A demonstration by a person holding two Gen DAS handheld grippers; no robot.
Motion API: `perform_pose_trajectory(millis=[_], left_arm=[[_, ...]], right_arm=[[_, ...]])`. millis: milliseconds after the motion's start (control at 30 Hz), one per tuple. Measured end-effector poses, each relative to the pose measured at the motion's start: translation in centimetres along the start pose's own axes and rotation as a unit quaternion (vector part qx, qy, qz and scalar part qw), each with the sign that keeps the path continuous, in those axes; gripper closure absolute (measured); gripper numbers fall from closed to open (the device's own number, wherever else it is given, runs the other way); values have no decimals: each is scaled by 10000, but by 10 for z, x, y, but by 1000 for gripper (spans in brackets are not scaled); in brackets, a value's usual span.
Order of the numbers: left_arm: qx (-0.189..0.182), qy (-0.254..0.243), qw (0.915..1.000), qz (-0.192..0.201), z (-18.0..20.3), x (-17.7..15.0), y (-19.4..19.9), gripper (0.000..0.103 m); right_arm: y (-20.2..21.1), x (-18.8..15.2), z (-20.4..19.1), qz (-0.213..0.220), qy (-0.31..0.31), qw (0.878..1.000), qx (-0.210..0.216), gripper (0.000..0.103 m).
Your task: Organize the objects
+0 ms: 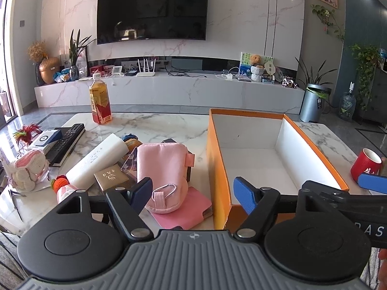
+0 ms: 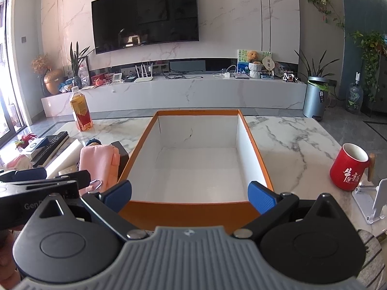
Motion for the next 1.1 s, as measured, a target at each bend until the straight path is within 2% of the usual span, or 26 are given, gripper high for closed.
perform_pose_trajectory(millis=[267, 367, 500, 667, 800, 867, 967, 1033, 1100], left_arm=[[104, -86, 9999, 25, -1, 0, 1, 15], [75, -42, 9998, 156, -3, 3, 4, 14], [230, 418, 9987, 150, -19, 10, 4, 13], [410, 892, 9942, 447, -47, 22, 8, 13], [323, 1192, 9909, 528, -67, 30, 12, 12], [423, 1104, 9918, 478, -73, 31, 13, 14], [603, 502, 9959, 442, -82, 35, 13, 14], [932, 289, 9942, 458, -94, 39, 13, 14], [1141, 317, 9917, 508, -110, 42, 14, 14]], right_arm=[[2, 2, -1, 66, 13, 10000, 73, 1], [3, 3, -1, 121, -102, 9998, 152, 1], [4, 5, -10, 207, -355, 9979, 497, 1], [4, 13, -38, 284, -103, 9955, 901, 1], [2, 22, -64, 448, 264, 9924, 1111, 1], [0, 26, -79, 488, 444, 9902, 1234, 1], [-6, 31, -103, 498, 740, 9847, 1494, 1], [-13, 34, -121, 495, 947, 9806, 1640, 1], [-22, 36, -140, 455, 1162, 9763, 1767, 1]])
Point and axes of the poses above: each gripper's, at about its wrist camera, not at the fingertips, and y roughly against the way its jaws point, z to its right, x to its top, the point moved 7 cm from there along -y, roughly the way its jaws point, and after that the axes turned 9 degrees about y, right-handed, at the moved point
